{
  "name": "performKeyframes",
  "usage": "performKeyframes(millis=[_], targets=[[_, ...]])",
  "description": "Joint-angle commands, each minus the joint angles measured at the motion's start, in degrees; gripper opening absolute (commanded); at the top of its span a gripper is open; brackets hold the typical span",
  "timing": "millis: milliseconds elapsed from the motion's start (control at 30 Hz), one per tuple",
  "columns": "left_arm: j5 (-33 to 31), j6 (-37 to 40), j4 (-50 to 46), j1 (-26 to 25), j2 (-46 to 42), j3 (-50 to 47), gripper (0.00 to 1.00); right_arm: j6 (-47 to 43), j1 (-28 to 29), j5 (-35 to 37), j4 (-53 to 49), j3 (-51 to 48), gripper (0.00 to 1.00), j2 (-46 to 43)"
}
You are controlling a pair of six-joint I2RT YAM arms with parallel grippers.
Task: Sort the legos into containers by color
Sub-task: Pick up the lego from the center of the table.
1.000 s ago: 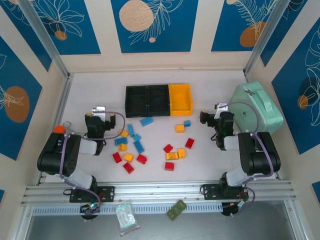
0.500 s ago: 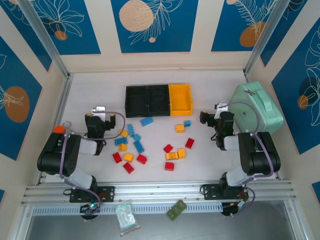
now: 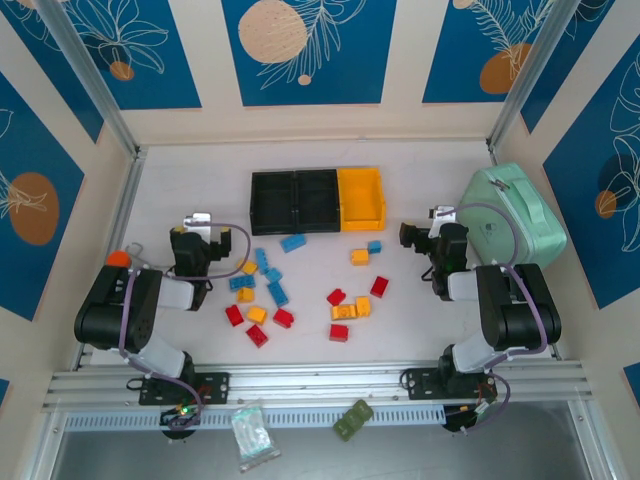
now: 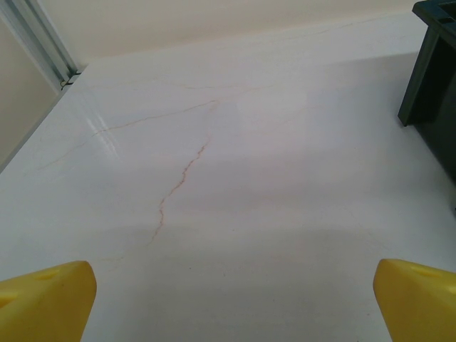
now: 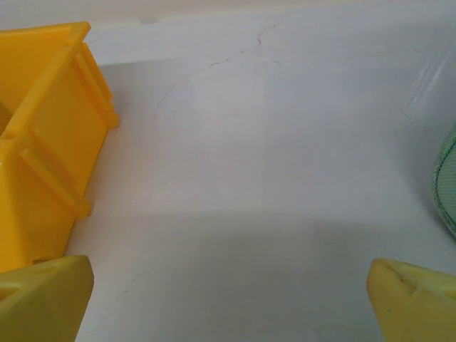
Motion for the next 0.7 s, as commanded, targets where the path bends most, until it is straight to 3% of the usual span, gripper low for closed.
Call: performKeyframes(millis=[0,167,267,367,433,500,567,633,667], targets=[[0.9,-1.0,1.8,0.7,-0.1,0.2,0.99,0.5,-0.1,-0.7,0.5,1.2,0.99,-1.4],[2.2,-0.2,-11.6,0.5,-6.5,4.4,0.99,0.8,0.1,0.0,-17.7,7.4,0.99,-9.9],[0.3,-0.6,-19.5,0.3,-10.3,7.3,0.99,-0.3,2.1,0.8,-19.9,7.7,0.99,-14.5],[-0.8,-4.4,-27.5,0.3,-15.2,10.1,0.99,0.7,3.9,0.3,-26.4,10.0,0.99,-18.9],[-1.0,-10.8,-34.9,0.3,-18.4,12.8,0.99,1.5,5.1,-1.9,-30.7,11.6,0.99,-22.0],[0.0,-21.9,-43.6,0.5,-21.3,15.7,0.99,9.3,5.7,-2.2,-36.1,12.9,0.99,-25.7],[1.5,-32.2,-50.6,0.7,-23.3,17.3,0.99,29.0,4.2,-0.8,-49.6,15.8,0.99,-28.8],[6.7,-35.4,-52.9,0.7,-24.8,17.8,1.0,32.0,0.1,-14.5,-50.7,15.4,0.99,-29.8],[10.3,-35.8,-53.8,0.6,-25.8,17.7,0.99,31.7,-0.3,-18.4,-52.2,15.9,0.94,-29.7]])
